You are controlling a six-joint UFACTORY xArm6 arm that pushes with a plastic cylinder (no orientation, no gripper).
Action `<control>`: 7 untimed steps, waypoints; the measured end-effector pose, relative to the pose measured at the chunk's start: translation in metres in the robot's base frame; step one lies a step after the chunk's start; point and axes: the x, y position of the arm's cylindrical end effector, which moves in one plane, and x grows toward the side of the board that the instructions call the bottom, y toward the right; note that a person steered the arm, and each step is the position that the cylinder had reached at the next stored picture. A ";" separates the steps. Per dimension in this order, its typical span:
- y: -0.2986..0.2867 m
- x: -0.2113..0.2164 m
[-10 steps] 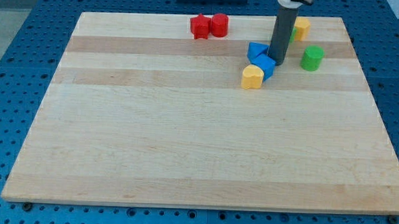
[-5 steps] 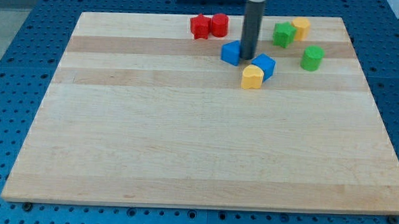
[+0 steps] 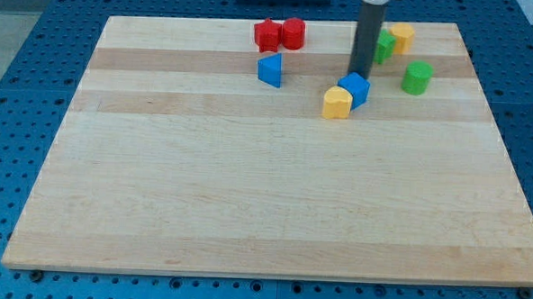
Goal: Move the blue blocks to the bottom of the red blocks
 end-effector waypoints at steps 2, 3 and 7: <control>0.013 0.028; 0.013 0.059; -0.040 0.022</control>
